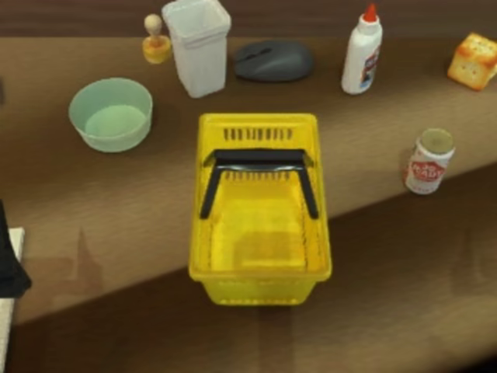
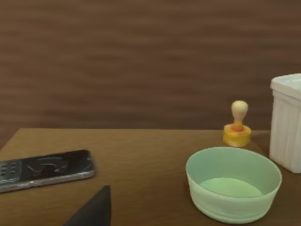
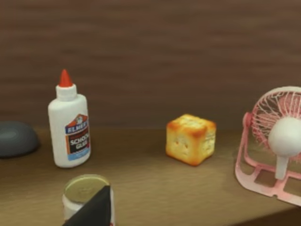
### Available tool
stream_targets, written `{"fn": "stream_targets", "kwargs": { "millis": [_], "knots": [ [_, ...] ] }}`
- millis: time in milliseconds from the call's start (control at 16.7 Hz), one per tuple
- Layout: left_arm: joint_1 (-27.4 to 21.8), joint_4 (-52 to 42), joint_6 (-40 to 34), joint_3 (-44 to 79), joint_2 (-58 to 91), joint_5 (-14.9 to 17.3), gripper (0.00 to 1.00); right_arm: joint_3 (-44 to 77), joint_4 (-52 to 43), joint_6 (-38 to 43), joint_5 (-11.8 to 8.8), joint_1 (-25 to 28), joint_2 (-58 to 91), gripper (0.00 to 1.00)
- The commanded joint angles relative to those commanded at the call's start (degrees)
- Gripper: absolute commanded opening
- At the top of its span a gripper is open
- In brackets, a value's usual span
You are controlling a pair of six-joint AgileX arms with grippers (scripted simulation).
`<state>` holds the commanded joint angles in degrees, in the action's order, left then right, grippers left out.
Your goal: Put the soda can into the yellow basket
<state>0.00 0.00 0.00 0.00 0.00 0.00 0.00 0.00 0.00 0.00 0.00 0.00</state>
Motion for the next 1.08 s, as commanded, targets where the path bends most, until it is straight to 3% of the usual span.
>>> {"fn": "stream_targets", "kwargs": {
  "millis": [240,480,1080],
  "knots": [
    [0.0,0.0,0.0,0.0,0.0,0.0,1.00,1.7,-1.4,-0.5,-0.1,0.3,1.7,1.00],
    [0.0,0.0,0.0,0.0,0.0,0.0,1.00,11.9,-9.1,-3.7,-0.1,1.4,12.5,1.00],
    [0.0,0.0,0.0,0.0,0.0,0.0,1.00,63.4,-39.8,-17.4,0.2,6.3,71.7,1.00]
  ]
}}
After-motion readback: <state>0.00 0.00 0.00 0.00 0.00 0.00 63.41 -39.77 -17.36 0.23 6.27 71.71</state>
